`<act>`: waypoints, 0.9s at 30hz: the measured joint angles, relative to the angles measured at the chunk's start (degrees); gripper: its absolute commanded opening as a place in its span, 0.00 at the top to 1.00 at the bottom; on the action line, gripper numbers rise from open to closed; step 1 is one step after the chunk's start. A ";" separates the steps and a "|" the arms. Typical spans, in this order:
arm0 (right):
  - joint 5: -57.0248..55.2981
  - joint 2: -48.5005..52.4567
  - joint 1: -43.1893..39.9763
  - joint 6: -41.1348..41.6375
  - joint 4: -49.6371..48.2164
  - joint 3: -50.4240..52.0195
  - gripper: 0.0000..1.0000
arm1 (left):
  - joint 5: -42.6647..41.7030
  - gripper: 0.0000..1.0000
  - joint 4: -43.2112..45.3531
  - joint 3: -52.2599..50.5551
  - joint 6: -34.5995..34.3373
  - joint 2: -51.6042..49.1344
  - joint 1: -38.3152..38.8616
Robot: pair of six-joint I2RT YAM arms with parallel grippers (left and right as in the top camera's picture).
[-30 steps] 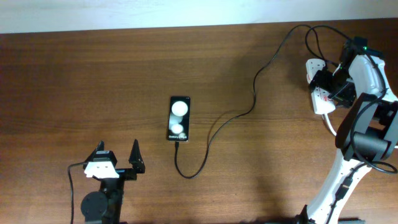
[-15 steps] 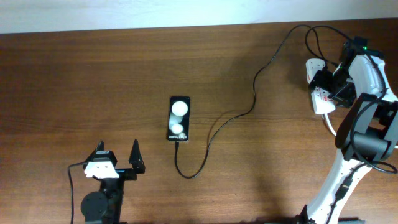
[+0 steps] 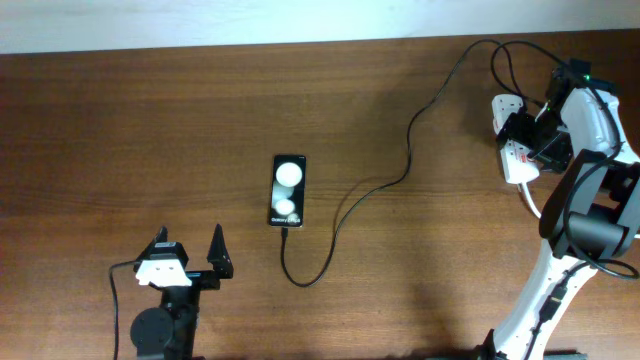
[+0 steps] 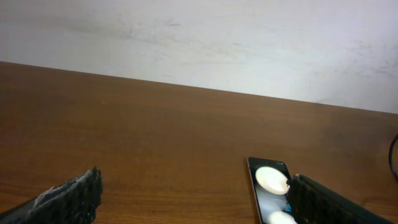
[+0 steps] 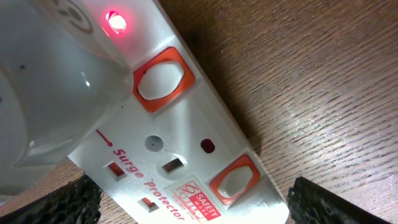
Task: Plug charger to phone and switch on socket
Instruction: 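Lift the right gripper up and away from the power strip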
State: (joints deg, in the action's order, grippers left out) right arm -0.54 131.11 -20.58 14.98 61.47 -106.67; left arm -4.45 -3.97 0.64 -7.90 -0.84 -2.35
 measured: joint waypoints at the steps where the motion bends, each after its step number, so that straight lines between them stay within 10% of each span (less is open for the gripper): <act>1: 0.00 0.00 0.00 0.04 0.02 0.00 0.01 | 0.00 0.01 0.00 0.00 0.00 0.00 0.00; 27: 0.00 -8.50 0.00 0.02 0.02 0.00 0.01 | 0.00 0.01 0.00 0.00 0.00 0.00 0.00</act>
State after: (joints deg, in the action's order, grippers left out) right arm -0.54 122.61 -20.58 15.00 61.49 -106.67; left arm -4.45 -3.97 0.64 -7.90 -0.84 -2.35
